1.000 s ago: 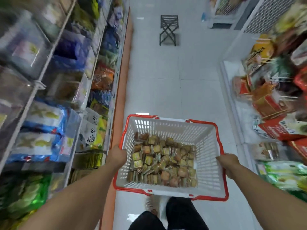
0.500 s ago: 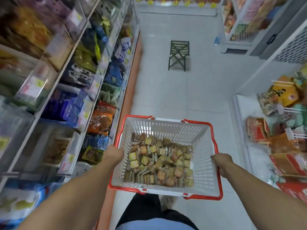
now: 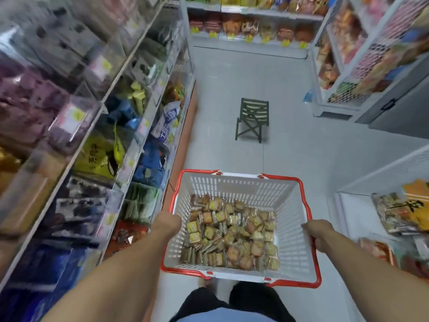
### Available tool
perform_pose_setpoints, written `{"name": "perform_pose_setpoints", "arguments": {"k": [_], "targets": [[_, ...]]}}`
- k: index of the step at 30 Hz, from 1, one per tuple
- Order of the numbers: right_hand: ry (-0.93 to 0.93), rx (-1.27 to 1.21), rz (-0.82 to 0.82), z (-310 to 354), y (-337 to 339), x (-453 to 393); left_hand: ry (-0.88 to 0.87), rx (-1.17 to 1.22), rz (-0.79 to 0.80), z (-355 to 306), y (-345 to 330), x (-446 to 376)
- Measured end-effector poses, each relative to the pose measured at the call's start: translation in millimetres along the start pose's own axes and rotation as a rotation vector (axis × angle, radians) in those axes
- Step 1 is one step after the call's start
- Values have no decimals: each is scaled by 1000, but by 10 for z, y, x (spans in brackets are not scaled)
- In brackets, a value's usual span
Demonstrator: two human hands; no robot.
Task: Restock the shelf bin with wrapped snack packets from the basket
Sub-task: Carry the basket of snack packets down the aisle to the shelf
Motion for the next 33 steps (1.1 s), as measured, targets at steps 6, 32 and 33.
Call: {"name": "perform_pose_setpoints", "arguments": {"k": [6, 32, 33], "targets": [[-2, 0, 10, 1346, -75, -727, 6, -115, -5, -1281, 457, -722], [125, 198, 103, 6914, -771, -3204, 134, 217, -11, -5117, 2153, -3040], [135, 213, 117, 7095, -832, -3300, 157, 233, -29, -5202, 2204, -3105]]}}
Point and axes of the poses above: each hand's wrist, its own x-axis away from the middle knuckle, its own y-axis out of the back of the hand, z = x × y, the point moved 5 cm from there along -x, towards the middle knuckle, and after that the axes turned 5 degrees about z, right-handed, at the moved point
